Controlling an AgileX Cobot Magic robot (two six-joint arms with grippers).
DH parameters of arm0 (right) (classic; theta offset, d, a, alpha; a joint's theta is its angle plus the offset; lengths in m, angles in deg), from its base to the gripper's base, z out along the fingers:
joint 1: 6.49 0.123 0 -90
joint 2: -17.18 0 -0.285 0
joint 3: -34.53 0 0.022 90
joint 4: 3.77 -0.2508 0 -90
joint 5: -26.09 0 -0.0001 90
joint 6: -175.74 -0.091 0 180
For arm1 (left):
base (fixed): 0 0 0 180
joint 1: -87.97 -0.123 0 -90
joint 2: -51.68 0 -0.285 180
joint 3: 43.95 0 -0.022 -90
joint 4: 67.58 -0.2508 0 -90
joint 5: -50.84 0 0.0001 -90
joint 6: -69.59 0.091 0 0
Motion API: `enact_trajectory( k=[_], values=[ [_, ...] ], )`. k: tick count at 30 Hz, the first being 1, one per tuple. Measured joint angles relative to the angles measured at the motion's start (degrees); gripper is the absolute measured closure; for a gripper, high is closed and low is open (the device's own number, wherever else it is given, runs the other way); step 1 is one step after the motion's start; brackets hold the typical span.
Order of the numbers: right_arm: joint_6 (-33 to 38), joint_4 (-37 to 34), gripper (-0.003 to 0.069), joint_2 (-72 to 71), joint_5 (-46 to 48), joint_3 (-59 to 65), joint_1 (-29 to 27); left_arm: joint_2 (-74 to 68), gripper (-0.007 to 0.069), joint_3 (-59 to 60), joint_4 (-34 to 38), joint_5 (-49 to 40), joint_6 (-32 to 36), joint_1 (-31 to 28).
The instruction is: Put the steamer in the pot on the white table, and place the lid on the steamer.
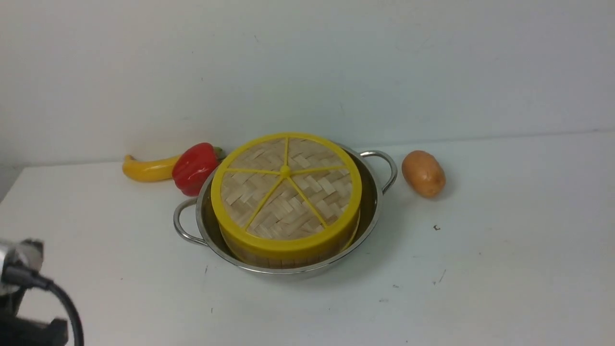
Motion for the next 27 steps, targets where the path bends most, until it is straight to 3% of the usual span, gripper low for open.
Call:
enact_trajectory(
  k=[4,10,27],
  values=[
    [0.0,-1.4,0.0568,0.0,0.0,0.0,0.0,11.2,0.0617,10.3,-2.0,-0.5,-0.8,-5.8],
    [-0.2,-1.4,0.0553,0.0,0.0,0.0,0.0,24.8,0.0601,19.5,-2.2,-0.4,-0.9,-7.6],
    [-0.2,-1.5,0.0504,0.0,0.0,0.0,0.0,26.5,0.0594,21.8,-1.6,2.2,-1.4,-7.8]
  ],
)
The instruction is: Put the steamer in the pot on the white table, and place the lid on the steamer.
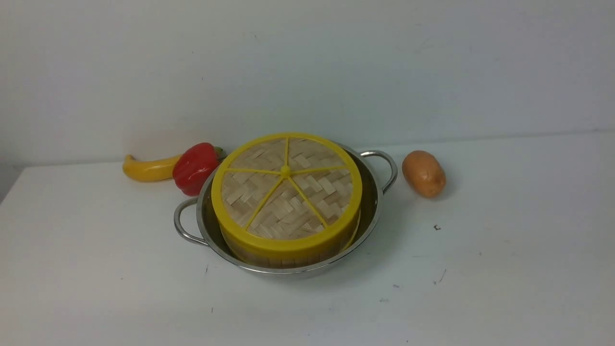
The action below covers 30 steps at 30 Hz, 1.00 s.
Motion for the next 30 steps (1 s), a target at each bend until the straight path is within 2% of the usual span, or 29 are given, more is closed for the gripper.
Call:
enact_trajectory(
  k=[3,8,9,14,20,30],
  values=[
    [1.8,1.7,0.0496,-1.1,-0.4,0.5,-0.3,0.0,0.0585,0.0,0.0,0.0,0.0,0.0],
    [2.6,3.1,0.0485,-7.1,-5.8,6.3,-6.4,0.0,0.0575,0.0,0.0,0.0,0.0,0.0],
    [2.6,3.1,0.0478,-10.9,-9.6,11.1,-9.5,0.0,0.0573,0.0,0.0,0.0,0.0,0.0],
    [2.6,2.5,0.0460,-18.9,-19.7,22.2,-14.7,0.0,0.0561,0.0,0.0,0.0,0.0,0.0],
    [2.8,1.1,0.0440,-23.7,-22.7,29.5,-17.3,0.0,0.0541,0.0,0.0,0.0,0.0,0.0],
    [2.8,-3.8,0.0420,-23.8,-21.7,31.4,-17.9,0.0,0.0522,0.0,0.0,0.1,0.0,0.0]
  ],
)
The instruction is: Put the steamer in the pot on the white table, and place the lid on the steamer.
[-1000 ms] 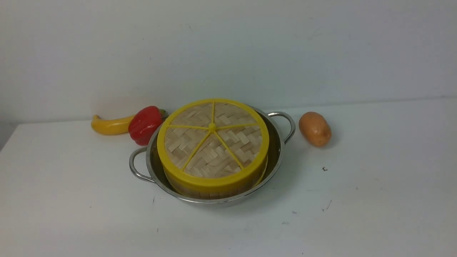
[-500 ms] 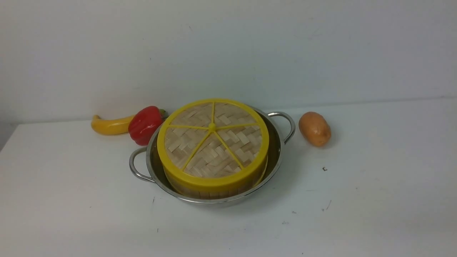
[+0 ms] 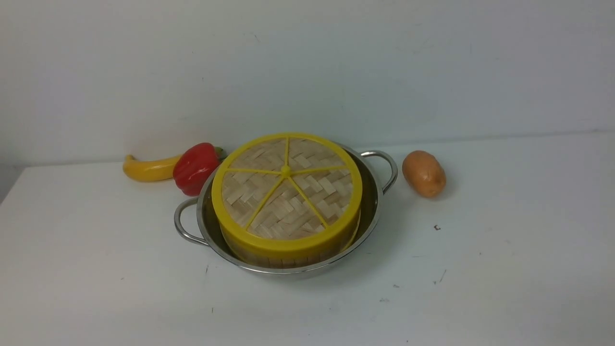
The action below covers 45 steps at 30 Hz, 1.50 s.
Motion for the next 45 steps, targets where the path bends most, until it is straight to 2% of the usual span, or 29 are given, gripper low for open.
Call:
enact_trajectory(
  k=[16,33,45],
  values=[
    [0.0,-0.6,0.0419,0.0,0.0,0.0,0.0,0.0,0.0520,0.0,0.0,0.0,0.0,0.0],
    [-0.6,-0.6,0.0419,0.0,0.0,0.0,0.0,0.0,0.0470,0.0,0.0,0.0,0.0,0.0],
    [-1.1,-0.6,0.0419,0.0,0.0,0.0,0.0,0.0,0.0468,0.0,0.0,0.0,0.0,0.0]
  ],
)
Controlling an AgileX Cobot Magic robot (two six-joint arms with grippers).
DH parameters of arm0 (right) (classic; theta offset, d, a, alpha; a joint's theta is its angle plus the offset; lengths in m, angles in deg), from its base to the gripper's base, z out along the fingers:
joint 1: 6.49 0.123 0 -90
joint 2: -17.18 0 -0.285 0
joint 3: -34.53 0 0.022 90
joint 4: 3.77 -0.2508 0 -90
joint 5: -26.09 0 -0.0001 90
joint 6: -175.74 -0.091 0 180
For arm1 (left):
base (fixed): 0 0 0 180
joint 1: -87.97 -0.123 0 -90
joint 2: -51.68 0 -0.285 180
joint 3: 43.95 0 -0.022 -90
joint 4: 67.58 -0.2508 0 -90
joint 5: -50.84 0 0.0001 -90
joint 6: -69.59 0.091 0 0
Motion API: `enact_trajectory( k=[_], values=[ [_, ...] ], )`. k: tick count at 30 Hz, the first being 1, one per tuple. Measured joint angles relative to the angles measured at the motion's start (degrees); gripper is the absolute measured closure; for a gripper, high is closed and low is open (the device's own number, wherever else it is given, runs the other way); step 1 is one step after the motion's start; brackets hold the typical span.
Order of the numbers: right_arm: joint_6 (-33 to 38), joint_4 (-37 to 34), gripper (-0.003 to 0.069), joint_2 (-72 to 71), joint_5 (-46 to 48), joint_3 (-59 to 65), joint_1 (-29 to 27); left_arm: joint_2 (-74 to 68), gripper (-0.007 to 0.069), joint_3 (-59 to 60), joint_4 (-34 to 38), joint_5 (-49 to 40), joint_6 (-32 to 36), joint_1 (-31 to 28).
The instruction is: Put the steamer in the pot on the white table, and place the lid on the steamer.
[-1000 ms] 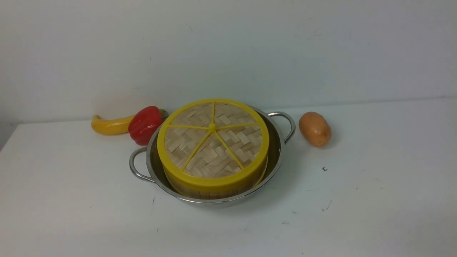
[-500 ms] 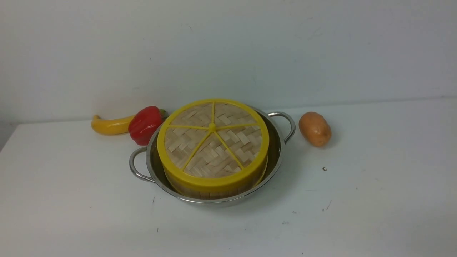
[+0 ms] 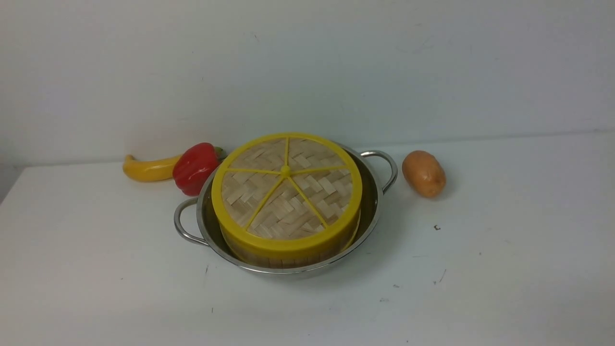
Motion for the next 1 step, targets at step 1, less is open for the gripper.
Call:
enact_trajectory(
  k=[1],
  values=[
    [0.0,0.0,0.0419,0.0,0.0,0.0,0.0,0.0,0.0468,0.0,0.0,0.0,0.0,0.0]
  ],
)
